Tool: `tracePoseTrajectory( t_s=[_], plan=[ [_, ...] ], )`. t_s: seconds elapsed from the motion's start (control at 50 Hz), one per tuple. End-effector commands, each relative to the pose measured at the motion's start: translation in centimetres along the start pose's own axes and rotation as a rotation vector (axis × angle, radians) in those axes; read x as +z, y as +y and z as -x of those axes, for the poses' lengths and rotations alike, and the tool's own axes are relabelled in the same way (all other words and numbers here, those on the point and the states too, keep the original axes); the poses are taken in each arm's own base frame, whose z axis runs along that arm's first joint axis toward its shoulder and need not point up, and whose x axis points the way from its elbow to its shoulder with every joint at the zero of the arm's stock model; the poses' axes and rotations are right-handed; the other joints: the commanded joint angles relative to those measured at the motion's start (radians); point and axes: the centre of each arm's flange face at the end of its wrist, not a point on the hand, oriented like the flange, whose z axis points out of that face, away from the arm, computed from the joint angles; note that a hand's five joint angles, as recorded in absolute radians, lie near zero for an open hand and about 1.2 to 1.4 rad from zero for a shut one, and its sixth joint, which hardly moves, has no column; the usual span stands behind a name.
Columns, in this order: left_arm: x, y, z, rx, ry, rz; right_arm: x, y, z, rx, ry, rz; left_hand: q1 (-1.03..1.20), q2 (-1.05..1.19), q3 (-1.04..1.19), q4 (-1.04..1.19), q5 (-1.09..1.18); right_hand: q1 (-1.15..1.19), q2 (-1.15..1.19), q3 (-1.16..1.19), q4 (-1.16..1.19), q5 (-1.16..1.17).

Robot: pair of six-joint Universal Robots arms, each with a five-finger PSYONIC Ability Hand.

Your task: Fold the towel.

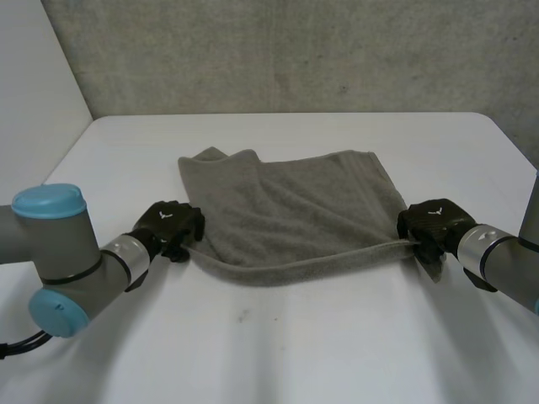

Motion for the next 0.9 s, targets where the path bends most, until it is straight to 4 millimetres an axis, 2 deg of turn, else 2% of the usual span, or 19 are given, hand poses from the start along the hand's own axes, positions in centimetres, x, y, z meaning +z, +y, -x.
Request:
tracePoseTrajectory(
  t_s=[0.02,0.2,0.26,0.28,0.3,0.36,0.38,0.42,0.44,0.48,0.5,0.54,0.56,0.6,0.68,0.74,0.78,0.86,0.9],
  plan=[
    [0.4,-0.3,0.1,0.004,-0.001,-0.015,0.0,-0.1,-0.1,-0.001,0.004,-0.003,0.597,0.597,0.597,0.597,0.599,0.005,0.183,0.181,0.18,0.186],
    [0.4,-2.0,-1.2,0.034,0.024,-0.066,-0.3,-1.1,-0.5,-0.003,0.022,-0.029,0.597,0.597,0.597,0.597,0.599,0.005,0.183,0.181,0.18,0.186],
    [-0.3,-3.8,-0.9,0.048,0.008,-0.104,-1.0,-2.5,-1.0,-0.018,0.041,-0.064,0.597,0.597,0.597,0.597,0.599,0.005,0.183,0.181,0.18,0.186],
    [-0.9,-5.3,-0.7,0.062,-0.006,-0.141,-1.7,-3.6,-1.3,-0.029,0.054,-0.088,0.597,0.597,0.597,0.597,0.599,0.005,0.183,0.181,0.18,0.186],
    [-0.9,-5.3,-0.6,0.063,-0.006,-0.141,-1.7,-3.6,-1.3,-0.03,0.054,-0.088,0.597,0.597,0.597,0.597,0.599,0.005,0.183,0.181,0.18,0.186],
    [-4.1,-10.7,0.3,0.105,-0.062,-0.271,-5.0,-8.2,-2.4,-0.069,0.102,-0.18,0.597,0.597,0.597,0.597,0.599,0.005,0.183,0.181,0.18,0.186],
    [-4.1,-10.7,0.3,0.105,-0.062,-0.271,-5.0,-8.3,-2.4,-0.069,0.102,-0.18,0.597,0.597,0.597,0.597,0.599,0.005,0.183,0.181,0.18,0.186],
    [-6.8,-14.2,0.4,0.131,-0.09,-0.345,-8.0,-11.8,-3.2,-0.095,0.134,-0.248,0.597,0.597,0.597,0.597,0.599,0.005,0.183,0.181,0.18,0.186],
    [-6.8,-14.2,0.4,0.131,-0.09,-0.345,-8.0,-11.9,-3.2,-0.095,0.134,-0.248,0.597,0.597,0.597,0.597,0.599,0.005,0.183,0.181,0.18,0.186],
    [-10.4,-17.9,0.4,0.16,-0.121,-0.428,-11.3,-15.8,-4.0,-0.136,0.183,-0.338,0.597,0.597,0.597,0.597,0.599,0.005,0.183,0.181,0.18,0.186],
    [-10.4,-17.9,0.4,0.16,-0.121,-0.429,-11.3,-15.8,-4.0,-0.136,0.183,-0.338,0.597,0.597,0.597,0.597,0.599,0.005,0.183,0.181,0.18,0.186],
    [-13.7,-21.0,0.2,0.186,-0.146,-0.504,-14.4,-18.9,-4.4,-0.163,0.214,-0.397,0.597,0.597,0.597,0.597,0.599,0.005,0.183,0.181,0.18,0.186],
    [-13.7,-21.0,0.2,0.186,-0.147,-0.505,-14.4,-18.9,-4.4,-0.163,0.214,-0.398,0.597,0.597,0.597,0.597,0.599,0.005,0.183,0.181,0.18,0.186],
    [-15.8,-22.5,-0.1,0.198,-0.153,-0.531,-16.4,-20.7,-4.4,-0.174,0.216,-0.403,0.597,0.597,0.597,0.597,0.599,0.005,0.183,0.181,0.18,0.186],
    [-16.6,-22.8,-0.2,0.189,-0.15,-0.502,-17.4,-21.3,-4.4,-0.175,0.202,-0.356,0.597,0.597,0.597,0.597,0.599,0.005,0.183,0.181,0.18,0.186],
    [-16.4,-22.5,-0.1,0.167,-0.138,-0.44,-15.6,-20.0,-4.5,-0.187,0.152,-0.239,0.597,0.597,0.597,0.597,0.599,0.005,0.183,0.181,0.18,0.186],
    [-14.3,-20.6,0.1,0.141,-0.109,-0.311,-13.3,-18.2,-4.2,-0.223,0.093,-0.135,0.597,0.597,0.597,0.597,0.599,0.005,0.183,0.181,0.18,0.186],
    [-11.7,-18.2,0.3,0.148,-0.077,-0.178,-11.1,-16.9,-3.4,-0.253,0.039,-0.075,0.597,0.597,0.597,0.597,0.599,0.005,0.183,0.181,0.18,0.186],
    [-8.6,-15.5,0.6,0.17,-0.052,-0.072,-8.3,-15.5,-2.6,-0.249,-0.004,-0.023,0.597,0.597,0.597,0.597,0.599,0.005,0.183,0.181,0.18,0.186]
  ],
)
